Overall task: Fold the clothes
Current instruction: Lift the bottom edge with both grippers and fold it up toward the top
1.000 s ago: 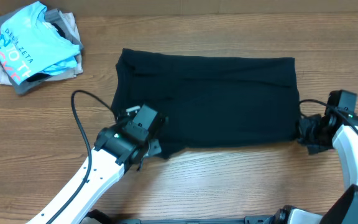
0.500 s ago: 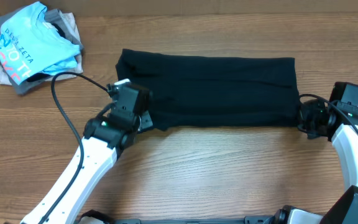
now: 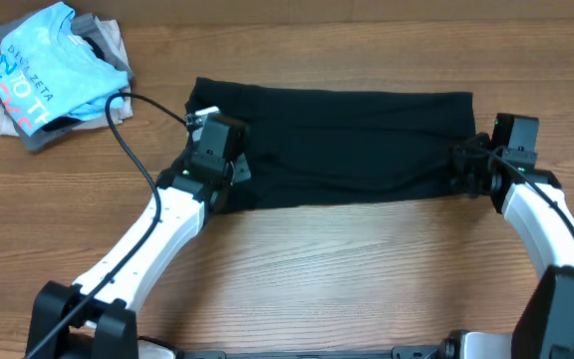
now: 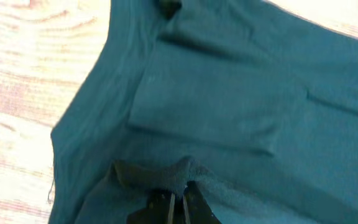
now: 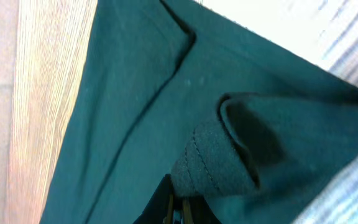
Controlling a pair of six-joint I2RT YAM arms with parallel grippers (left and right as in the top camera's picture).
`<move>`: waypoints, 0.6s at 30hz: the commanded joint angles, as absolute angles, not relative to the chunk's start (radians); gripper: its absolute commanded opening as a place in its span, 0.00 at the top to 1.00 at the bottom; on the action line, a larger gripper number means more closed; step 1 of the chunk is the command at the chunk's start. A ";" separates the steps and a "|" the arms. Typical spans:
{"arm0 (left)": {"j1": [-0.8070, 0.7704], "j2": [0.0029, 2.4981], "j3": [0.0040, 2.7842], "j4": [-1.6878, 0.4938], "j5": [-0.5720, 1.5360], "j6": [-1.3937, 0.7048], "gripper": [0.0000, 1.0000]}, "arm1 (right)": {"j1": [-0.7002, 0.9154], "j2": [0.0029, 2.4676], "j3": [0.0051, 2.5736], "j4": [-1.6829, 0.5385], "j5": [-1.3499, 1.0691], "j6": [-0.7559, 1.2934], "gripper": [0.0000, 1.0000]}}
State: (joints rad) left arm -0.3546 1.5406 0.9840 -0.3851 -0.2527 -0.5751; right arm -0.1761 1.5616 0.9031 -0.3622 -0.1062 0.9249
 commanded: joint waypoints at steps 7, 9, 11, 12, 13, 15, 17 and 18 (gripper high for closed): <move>-0.286 1.627 1.003 -0.266 -0.289 -0.490 0.93 | -0.176 1.581 0.921 -0.252 -0.052 0.940 0.96; -0.276 1.646 1.003 -0.248 -0.292 -0.485 0.93 | -0.176 1.582 0.921 -0.244 -0.028 0.940 0.96; -0.268 1.663 1.003 -0.233 -0.292 -0.485 0.93 | -0.176 1.583 0.921 -0.235 0.006 0.940 0.96; -0.263 1.670 1.003 -0.226 -0.292 -0.485 0.92 | -0.176 1.583 0.921 -0.229 0.018 0.940 0.96; -0.260 1.676 1.003 -0.216 -0.292 -0.483 0.92 | -0.176 1.583 0.921 -0.224 0.022 0.940 0.96; -0.253 1.684 1.003 -0.194 -0.292 -0.470 0.89 | -0.176 1.583 0.921 -0.213 0.025 0.939 0.96; -0.244 1.687 1.003 -0.160 -0.292 -0.467 0.88 | -0.176 1.586 0.921 -0.191 0.025 0.940 0.96; -0.242 1.689 1.003 -0.148 -0.292 -0.467 0.88 | -0.174 1.591 0.921 -0.181 0.023 0.941 0.96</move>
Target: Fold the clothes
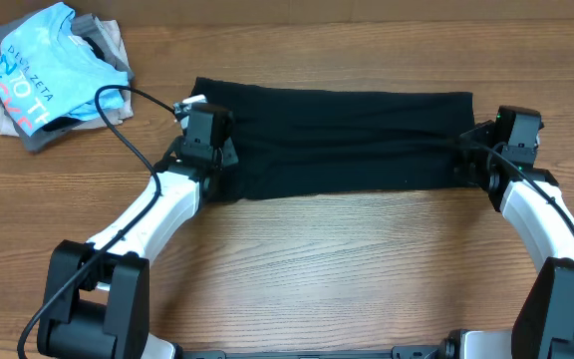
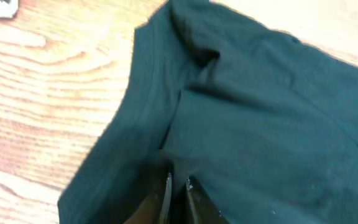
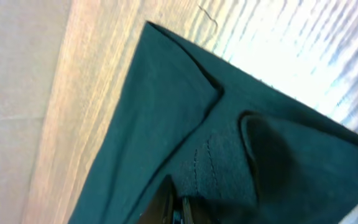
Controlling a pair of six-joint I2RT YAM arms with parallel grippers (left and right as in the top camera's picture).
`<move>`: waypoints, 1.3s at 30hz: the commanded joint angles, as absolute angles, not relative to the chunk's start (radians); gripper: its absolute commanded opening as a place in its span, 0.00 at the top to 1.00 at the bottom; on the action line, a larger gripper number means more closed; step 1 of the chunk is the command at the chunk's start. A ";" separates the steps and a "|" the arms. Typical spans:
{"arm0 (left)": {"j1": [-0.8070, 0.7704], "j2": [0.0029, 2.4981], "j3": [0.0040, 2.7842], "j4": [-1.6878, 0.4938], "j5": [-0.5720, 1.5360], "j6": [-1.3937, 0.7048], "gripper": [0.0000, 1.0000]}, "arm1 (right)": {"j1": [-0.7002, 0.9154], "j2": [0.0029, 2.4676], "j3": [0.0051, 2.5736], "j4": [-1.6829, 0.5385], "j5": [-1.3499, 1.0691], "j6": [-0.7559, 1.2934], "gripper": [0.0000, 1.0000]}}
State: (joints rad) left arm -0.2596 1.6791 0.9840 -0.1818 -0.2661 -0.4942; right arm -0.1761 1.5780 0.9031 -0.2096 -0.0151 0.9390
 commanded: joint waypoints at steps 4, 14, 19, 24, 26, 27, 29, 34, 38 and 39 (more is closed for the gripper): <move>-0.241 1.689 1.003 -0.115 -0.291 -0.467 0.89 | -0.164 1.629 0.921 -0.142 0.005 0.948 0.96; -0.241 1.691 1.003 -0.080 -0.287 -0.467 0.83 | -0.157 1.733 0.921 -0.033 -0.012 0.947 0.92; -0.241 1.694 1.003 -0.083 -0.267 -0.466 0.73 | -0.157 1.736 0.925 0.027 -0.012 0.935 0.53; -0.241 1.694 1.004 -0.085 -0.262 -0.429 0.59 | -0.160 1.736 0.984 -0.033 -0.008 0.808 0.09; -0.241 1.693 1.011 -0.102 -0.262 -0.407 0.58 | -0.170 1.736 1.042 -0.122 0.004 0.773 0.02; -0.241 1.692 1.019 -0.122 -0.258 -0.399 0.56 | -0.178 1.736 1.078 -0.179 0.002 0.759 0.01; -0.241 1.690 1.050 -0.183 -0.227 -0.388 0.53 | -0.199 1.736 1.163 -0.308 -0.001 0.730 0.00; -0.241 1.690 1.125 -0.321 -0.134 -0.384 0.55 | -0.245 1.736 1.309 -0.494 -0.024 0.543 0.00; -0.241 1.692 1.128 -0.355 -0.052 -0.362 0.47 | -0.286 1.746 1.319 -0.534 -0.066 0.474 0.02; -0.241 1.693 1.128 -0.358 -0.028 -0.361 0.46 | -0.296 1.757 1.319 -0.534 -0.089 0.460 0.05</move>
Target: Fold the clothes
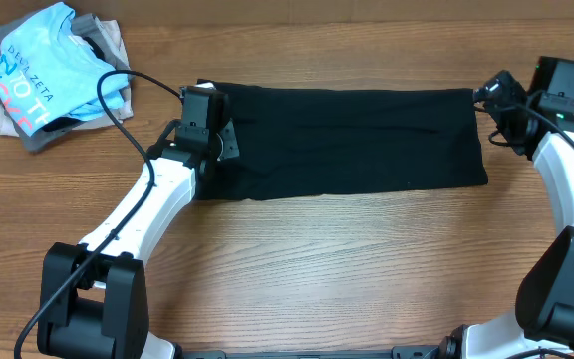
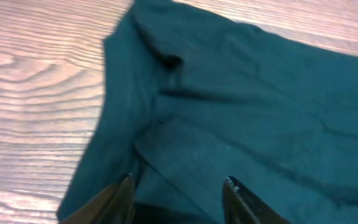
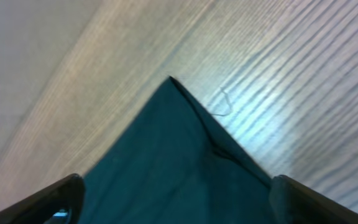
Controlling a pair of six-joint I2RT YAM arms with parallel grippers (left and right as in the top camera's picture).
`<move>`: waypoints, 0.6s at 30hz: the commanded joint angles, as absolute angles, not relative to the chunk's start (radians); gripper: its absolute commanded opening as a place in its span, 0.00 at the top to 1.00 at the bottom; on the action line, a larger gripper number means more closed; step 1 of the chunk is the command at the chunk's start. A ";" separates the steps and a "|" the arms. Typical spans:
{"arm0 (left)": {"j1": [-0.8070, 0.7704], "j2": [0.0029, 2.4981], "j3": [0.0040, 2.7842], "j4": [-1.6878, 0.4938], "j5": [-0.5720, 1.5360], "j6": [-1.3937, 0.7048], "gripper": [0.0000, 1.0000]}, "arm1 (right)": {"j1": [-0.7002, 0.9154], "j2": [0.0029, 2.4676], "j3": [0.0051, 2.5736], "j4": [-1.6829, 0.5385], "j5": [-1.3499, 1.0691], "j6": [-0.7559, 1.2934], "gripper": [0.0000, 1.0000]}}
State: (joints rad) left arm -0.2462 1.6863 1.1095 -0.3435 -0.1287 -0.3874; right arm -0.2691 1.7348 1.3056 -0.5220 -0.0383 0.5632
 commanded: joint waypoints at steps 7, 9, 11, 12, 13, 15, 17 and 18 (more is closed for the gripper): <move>-0.246 1.696 1.128 -0.360 0.162 -0.288 0.45 | -0.333 1.805 1.319 -0.535 -0.344 0.385 0.12; -0.251 1.696 1.128 -0.363 0.159 -0.289 0.45 | -0.325 1.805 1.319 -0.529 -0.365 0.385 0.12; -0.251 1.696 1.128 -0.391 0.154 -0.346 0.42 | -0.309 1.805 1.319 -0.542 -0.369 0.386 0.11; -0.251 1.697 1.128 -0.408 0.154 -0.384 0.40 | -0.303 1.805 1.319 -0.548 -0.369 0.389 0.11; -0.251 1.701 1.128 -0.421 0.158 -0.422 0.39 | -0.295 1.805 1.319 -0.554 -0.369 0.389 0.10; -0.251 1.708 1.128 -0.437 0.191 -0.493 0.36 | -0.282 1.805 1.319 -0.556 -0.368 0.389 0.09; -0.256 1.717 1.128 -0.435 0.240 -0.546 0.36 | -0.269 1.805 1.318 -0.554 -0.368 0.389 0.08; -0.262 1.721 1.128 -0.434 0.248 -0.580 0.36 | -0.265 1.805 1.318 -0.554 -0.368 0.389 0.07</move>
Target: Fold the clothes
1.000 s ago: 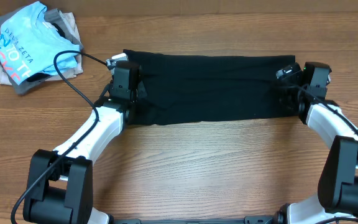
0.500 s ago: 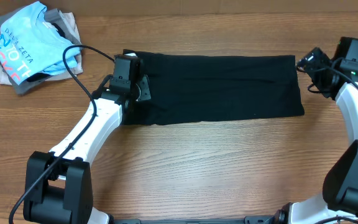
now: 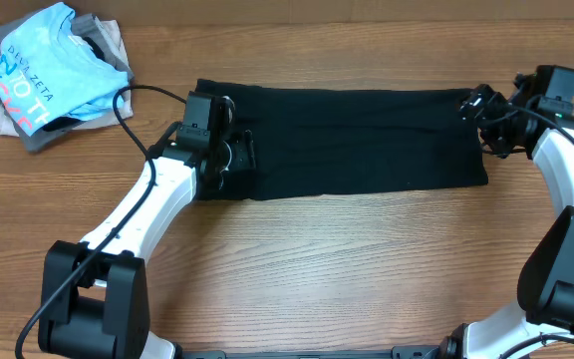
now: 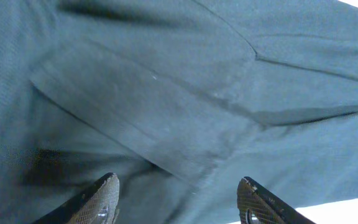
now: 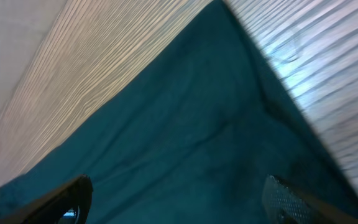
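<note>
A black garment [image 3: 347, 140] lies flat on the wooden table as a long folded strip running left to right. My left gripper [image 3: 235, 155] hovers open over the strip's left end; the left wrist view shows layered dark cloth [image 4: 185, 106] beneath its spread fingers [image 4: 101, 199]. My right gripper [image 3: 478, 110] hangs open over the strip's far right corner, and the right wrist view shows the cloth's edge [image 5: 185, 124] against the wood. Nothing is held by either gripper.
A heap of other clothes, topped by a light blue printed shirt [image 3: 48, 65], lies at the table's far left corner. Bare wooden table [image 3: 347, 269] runs in front of the strip. A black cable [image 3: 133, 140] trails from the left arm.
Both grippers stay open. My left gripper has shifted right, further over the cloth's left end. My right gripper has moved left from beyond the far right corner to above the cloth.
Both grippers were shut on the garment's near edge, left and right, with the cloth wider. Then they held that edge further back and the strip was narrower. Later both were open, the fold lying flat. Now both hover open over the strip's ends.
</note>
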Controlling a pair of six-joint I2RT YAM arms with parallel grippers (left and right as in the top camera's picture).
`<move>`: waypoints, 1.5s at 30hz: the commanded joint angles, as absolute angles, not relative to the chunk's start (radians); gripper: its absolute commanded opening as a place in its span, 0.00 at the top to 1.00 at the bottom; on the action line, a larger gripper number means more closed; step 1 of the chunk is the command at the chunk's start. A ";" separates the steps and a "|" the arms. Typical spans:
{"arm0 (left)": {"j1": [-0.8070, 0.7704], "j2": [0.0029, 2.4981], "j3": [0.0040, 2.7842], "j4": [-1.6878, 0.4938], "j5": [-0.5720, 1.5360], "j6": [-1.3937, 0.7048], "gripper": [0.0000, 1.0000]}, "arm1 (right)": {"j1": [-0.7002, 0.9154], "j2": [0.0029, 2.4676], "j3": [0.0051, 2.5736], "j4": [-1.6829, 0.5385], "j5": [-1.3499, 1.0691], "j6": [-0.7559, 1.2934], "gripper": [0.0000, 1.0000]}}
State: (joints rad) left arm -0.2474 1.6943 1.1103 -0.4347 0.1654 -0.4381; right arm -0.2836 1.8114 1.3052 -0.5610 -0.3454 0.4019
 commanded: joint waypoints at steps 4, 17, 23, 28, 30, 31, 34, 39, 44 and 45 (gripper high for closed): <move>-0.289 1.747 1.128 -0.437 0.262 -0.688 0.36 | -0.244 1.805 1.318 -0.553 -0.368 0.389 0.07; -0.327 1.829 1.129 -0.399 0.270 -0.854 0.38 | -0.235 1.807 1.316 -0.555 -0.360 0.390 0.05; -0.328 1.876 1.129 -0.384 0.262 -0.882 0.38 | -0.235 1.808 1.316 -0.557 -0.360 0.392 0.04; -0.328 1.895 1.129 -0.361 0.263 -0.876 0.43 | -0.235 1.808 1.315 -0.556 -0.351 0.392 0.04; -0.328 1.895 1.129 -0.338 0.263 -0.875 0.46 | -0.235 1.808 1.315 -0.559 -0.336 0.392 0.04; -0.328 1.895 1.129 -0.331 0.262 -0.876 0.48 | -0.235 1.808 1.315 -0.562 -0.327 0.392 0.04; -0.328 1.895 1.129 -0.316 0.262 -0.875 0.50 | -0.235 1.808 1.315 -0.569 -0.311 0.392 0.04; -0.328 1.895 1.132 -0.308 0.255 -0.860 0.52 | -0.235 1.808 1.315 -0.570 -0.307 0.392 0.04; -0.328 1.895 1.132 -0.301 0.237 -0.854 0.67 | -0.235 1.808 1.315 -0.572 -0.308 0.392 0.04; -0.328 1.895 1.132 -0.301 0.228 -0.853 0.70 | -0.235 1.808 1.315 -0.574 -0.308 0.392 0.04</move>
State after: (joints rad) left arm -0.3241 1.8866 1.1126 -0.3073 0.2558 -0.8623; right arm -0.2401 1.8114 1.3052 -0.5755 -0.3199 0.3958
